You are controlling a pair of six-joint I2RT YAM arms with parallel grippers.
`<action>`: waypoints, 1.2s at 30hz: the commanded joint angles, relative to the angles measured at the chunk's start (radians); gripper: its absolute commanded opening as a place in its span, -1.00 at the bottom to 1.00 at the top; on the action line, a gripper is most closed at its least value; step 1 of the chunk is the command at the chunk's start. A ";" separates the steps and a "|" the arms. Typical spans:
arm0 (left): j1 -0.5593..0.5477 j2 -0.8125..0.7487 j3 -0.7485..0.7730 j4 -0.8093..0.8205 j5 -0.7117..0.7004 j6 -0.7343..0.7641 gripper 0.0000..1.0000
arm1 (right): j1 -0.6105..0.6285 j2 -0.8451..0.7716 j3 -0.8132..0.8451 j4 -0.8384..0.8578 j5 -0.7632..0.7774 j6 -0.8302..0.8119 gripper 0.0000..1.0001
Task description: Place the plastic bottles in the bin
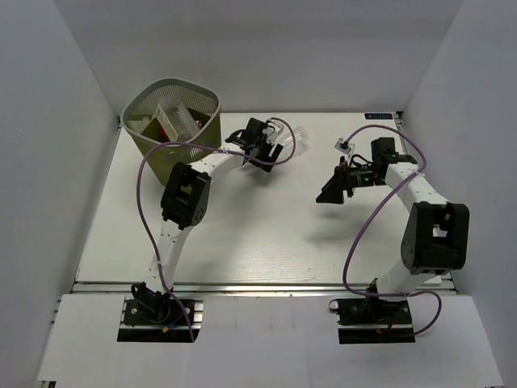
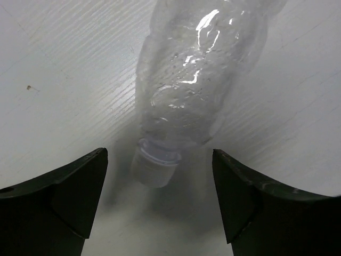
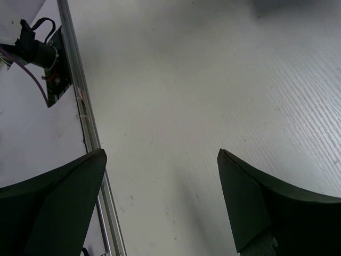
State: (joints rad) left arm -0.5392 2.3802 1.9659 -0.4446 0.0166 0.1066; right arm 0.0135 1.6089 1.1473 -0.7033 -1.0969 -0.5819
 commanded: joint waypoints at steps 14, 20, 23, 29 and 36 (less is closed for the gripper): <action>-0.034 0.004 0.050 -0.031 0.028 -0.030 -1.00 | 0.000 -0.067 -0.057 0.042 -0.047 0.017 0.81; -0.064 -0.298 0.002 0.021 0.023 -0.064 -1.00 | -0.003 -0.084 -0.118 0.186 0.087 0.129 0.81; -0.051 -0.458 -0.053 0.044 0.005 -0.097 -1.00 | -0.033 -0.090 -0.135 0.294 0.175 0.289 0.81; -0.030 -0.855 -0.220 0.034 -0.127 -0.174 -1.00 | -0.038 0.031 -0.046 0.183 0.078 0.261 0.81; -0.011 -0.987 -0.256 -0.176 -0.527 -0.311 -1.00 | -0.030 -0.014 -0.032 0.173 0.095 0.215 0.81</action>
State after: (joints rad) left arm -0.5629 1.3071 1.7687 -0.4198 -0.2878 -0.1165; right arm -0.0227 1.6352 1.0668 -0.5209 -0.9901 -0.3477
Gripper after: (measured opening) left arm 0.480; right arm 0.901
